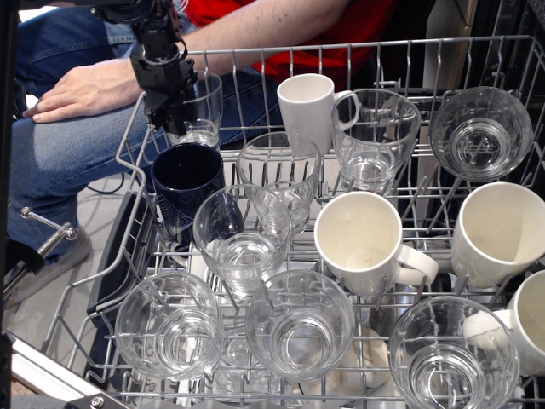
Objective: Pick up glass cup
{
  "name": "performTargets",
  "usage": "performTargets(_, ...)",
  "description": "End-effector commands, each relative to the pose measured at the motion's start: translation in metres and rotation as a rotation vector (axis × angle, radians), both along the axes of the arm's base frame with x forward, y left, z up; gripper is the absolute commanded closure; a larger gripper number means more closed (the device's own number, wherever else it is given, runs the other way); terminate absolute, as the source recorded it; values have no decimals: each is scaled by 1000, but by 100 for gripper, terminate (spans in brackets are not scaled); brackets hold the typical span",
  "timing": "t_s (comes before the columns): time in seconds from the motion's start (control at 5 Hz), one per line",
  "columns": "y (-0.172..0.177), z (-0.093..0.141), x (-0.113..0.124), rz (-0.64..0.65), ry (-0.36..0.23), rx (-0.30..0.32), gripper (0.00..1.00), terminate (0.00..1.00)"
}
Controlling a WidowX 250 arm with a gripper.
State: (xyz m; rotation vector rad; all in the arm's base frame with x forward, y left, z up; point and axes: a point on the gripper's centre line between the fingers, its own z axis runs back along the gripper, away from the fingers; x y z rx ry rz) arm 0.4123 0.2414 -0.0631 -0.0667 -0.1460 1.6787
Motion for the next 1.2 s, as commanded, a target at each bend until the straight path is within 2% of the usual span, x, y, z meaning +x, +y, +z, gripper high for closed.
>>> performTargets(0.0, 6, 67, 18, -122, -133, 54, 100, 0)
performTargets(0.2, 4, 105, 18, -240, -190, 54, 100, 0)
performTargets(0.4, -3, 143, 22, -294, -229, 62, 100, 0)
performTargets(0.6, -13, 170, 26, -320, -221, 86, 100, 0)
performTargets(0.8, -17, 207, 20, -372, -160, 165, 100, 0)
performTargets(1.0, -20, 238, 18, -427, -83, 213, 100, 0)
